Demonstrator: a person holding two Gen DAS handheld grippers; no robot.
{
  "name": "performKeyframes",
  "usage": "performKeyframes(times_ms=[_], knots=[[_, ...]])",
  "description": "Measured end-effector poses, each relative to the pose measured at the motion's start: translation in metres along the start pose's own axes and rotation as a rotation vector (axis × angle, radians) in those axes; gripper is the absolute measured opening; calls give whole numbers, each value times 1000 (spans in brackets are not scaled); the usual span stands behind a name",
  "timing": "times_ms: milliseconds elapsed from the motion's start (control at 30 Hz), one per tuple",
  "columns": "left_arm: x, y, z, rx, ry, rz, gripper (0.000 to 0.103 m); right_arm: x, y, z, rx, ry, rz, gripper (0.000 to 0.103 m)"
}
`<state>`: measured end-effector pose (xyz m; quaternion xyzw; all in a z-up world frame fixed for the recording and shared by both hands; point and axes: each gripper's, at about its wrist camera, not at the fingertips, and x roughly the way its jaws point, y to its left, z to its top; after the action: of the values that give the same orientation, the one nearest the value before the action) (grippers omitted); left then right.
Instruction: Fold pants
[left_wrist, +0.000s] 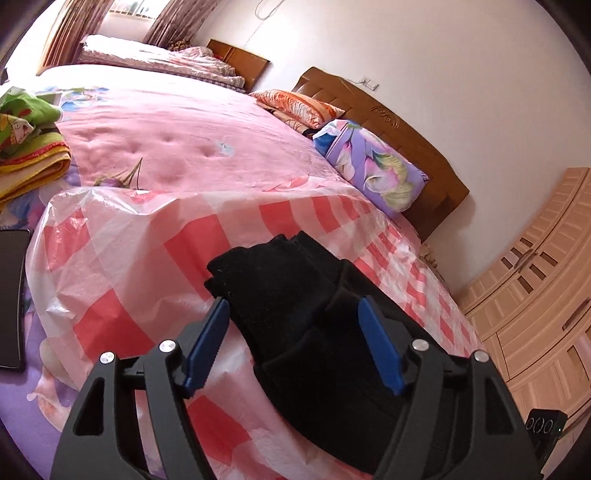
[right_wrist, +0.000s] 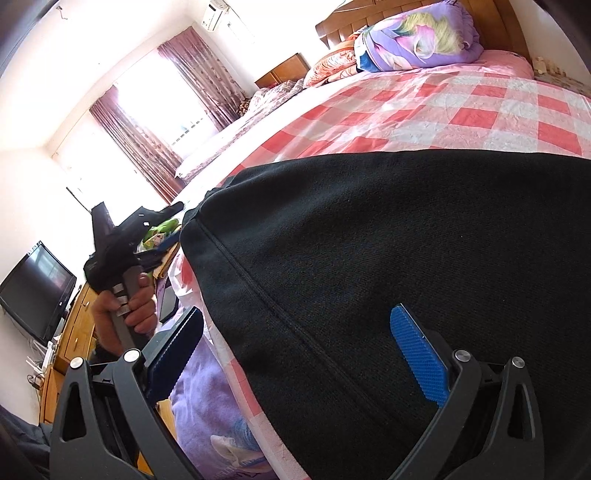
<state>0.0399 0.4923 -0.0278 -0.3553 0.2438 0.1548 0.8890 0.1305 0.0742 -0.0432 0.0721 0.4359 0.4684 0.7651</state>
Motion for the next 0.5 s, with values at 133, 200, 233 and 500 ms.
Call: performKeyframes(times_ms=[133, 200, 233, 500], knots=[[30, 31, -4, -117, 50, -1, 72, 0, -1, 0, 0, 0, 3, 99], [33, 36, -3, -139, 50, -23, 62, 0, -1, 0, 0, -1, 5, 99], [31, 34, -1, -133, 39, -21, 45, 0, -1, 0, 0, -1, 6, 99], [19, 2, 8, 17, 20, 52, 22, 0, 0, -1, -1, -3, 4, 99]])
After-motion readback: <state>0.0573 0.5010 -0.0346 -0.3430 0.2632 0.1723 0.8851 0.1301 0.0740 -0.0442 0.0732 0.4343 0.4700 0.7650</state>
